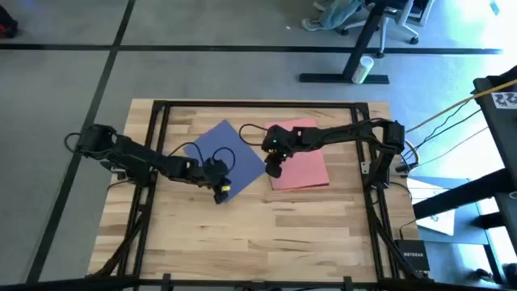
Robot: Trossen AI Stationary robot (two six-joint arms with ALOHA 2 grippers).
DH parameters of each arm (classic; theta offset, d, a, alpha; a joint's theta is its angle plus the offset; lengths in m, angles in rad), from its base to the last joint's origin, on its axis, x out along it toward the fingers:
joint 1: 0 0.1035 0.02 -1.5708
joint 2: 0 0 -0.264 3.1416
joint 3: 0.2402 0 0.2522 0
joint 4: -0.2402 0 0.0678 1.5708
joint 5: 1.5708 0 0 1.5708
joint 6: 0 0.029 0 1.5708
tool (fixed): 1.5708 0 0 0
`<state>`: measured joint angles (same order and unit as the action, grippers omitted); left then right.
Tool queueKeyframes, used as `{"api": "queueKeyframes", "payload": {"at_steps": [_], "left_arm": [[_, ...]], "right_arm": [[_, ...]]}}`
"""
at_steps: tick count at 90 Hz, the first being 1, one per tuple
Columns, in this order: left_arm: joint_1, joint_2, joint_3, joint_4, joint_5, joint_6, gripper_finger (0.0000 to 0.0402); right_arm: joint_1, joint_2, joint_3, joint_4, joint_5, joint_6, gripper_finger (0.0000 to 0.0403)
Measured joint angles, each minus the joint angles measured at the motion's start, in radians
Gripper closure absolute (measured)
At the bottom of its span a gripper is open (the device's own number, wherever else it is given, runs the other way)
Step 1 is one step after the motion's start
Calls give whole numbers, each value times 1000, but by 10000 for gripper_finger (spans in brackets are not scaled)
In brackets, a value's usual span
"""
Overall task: Organize paper
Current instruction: Move the violet paper to the top left of the table
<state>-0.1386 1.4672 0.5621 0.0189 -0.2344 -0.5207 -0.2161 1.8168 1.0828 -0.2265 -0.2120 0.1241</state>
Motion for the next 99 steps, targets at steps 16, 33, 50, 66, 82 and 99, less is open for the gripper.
{"api": "queueKeyframes", "payload": {"at_steps": [16,33,50,66,82,99], "left_arm": [[-25,71,0,16,27,11,402],[-63,71,7,-123,37,28,402],[-115,64,41,-351,3,87,402],[-163,71,104,-532,-44,136,402],[-205,76,180,-696,-56,134,402],[-204,50,217,-678,-53,-59,402]], "right_arm": [[0,0,0,-7,-1,-1,403],[0,0,0,-11,-1,-5,403],[0,0,0,-12,-1,-6,403],[0,0,0,-13,-1,-6,403],[0,0,0,-14,-1,-7,403],[0,0,0,-8,3,-7,403]]}}
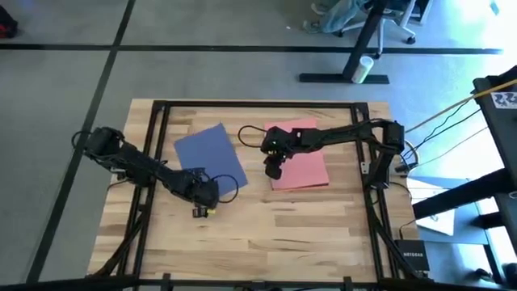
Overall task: Organize paper
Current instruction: Move the violet paper to the top left of the table
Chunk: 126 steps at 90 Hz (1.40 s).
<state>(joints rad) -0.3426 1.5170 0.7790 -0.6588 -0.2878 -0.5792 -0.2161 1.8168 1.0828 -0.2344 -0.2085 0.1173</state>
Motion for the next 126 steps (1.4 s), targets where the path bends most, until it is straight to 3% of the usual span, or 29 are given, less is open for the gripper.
{"api": "queueKeyframes", "payload": {"at_steps": [16,26,35,49,60,81,107,126], "left_arm": [[39,-28,1,-123,-153,-339,402],[111,-26,-18,-278,-163,-567,402],[179,-26,-61,-272,-166,-629,402],[281,-26,-130,-104,-168,-579,402],[341,-29,-162,18,-193,-430,402],[379,-27,-167,41,-262,-118,402],[375,-68,-100,-9,-340,-93,402],[353,-80,-90,214,-293,-106,402]], "right_arm": [[0,0,0,5,16,-1,403],[0,0,0,9,16,-1,403],[0,0,0,10,18,-2,403],[0,0,0,15,25,-13,403],[0,0,0,15,24,-13,403],[1,0,0,16,-19,-12,403],[1,0,0,16,-20,-12,403],[1,0,0,16,-20,-21,403]]}}
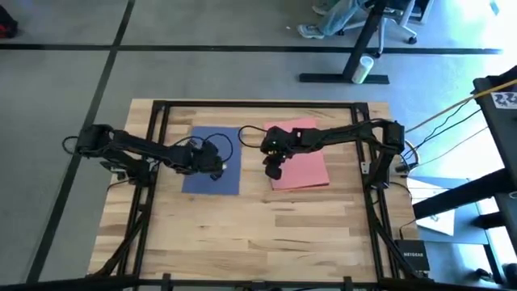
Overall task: Organize paper
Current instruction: Move the violet paper to the top left of the table
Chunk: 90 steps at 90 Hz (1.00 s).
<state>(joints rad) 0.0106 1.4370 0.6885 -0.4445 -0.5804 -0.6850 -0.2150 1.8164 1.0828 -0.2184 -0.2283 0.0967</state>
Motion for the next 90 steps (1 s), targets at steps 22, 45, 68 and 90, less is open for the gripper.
{"api": "queueKeyframes", "payload": {"at_steps": [22,45,68,90], "left_arm": [[65,47,-92,33,2,-93,402],[106,38,-153,25,-20,-102,402],[186,39,-158,9,-49,-21,402],[285,33,-160,11,-62,33,402]], "right_arm": [[0,-15,0,-52,1,-13,403],[0,-95,0,-111,37,-31,403],[0,-167,0,-219,105,-33,403],[0,-190,0,-256,112,-34,403]]}}
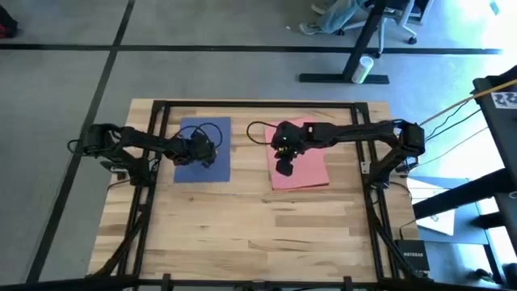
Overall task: Organize paper
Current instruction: Move the violet paper to the top left of the table
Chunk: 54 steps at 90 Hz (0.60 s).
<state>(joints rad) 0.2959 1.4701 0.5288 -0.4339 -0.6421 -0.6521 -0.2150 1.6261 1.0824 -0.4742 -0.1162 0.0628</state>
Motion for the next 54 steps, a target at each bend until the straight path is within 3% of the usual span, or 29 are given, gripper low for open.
{"api": "queueKeyframes", "payload": {"at_steps": [30,54], "left_arm": [[-73,-143,10,68,94,-121,402],[-229,-105,12,132,180,-182,402]], "right_arm": [[0,-3,0,3,4,-1,403],[0,-3,0,2,3,-1,403]]}}
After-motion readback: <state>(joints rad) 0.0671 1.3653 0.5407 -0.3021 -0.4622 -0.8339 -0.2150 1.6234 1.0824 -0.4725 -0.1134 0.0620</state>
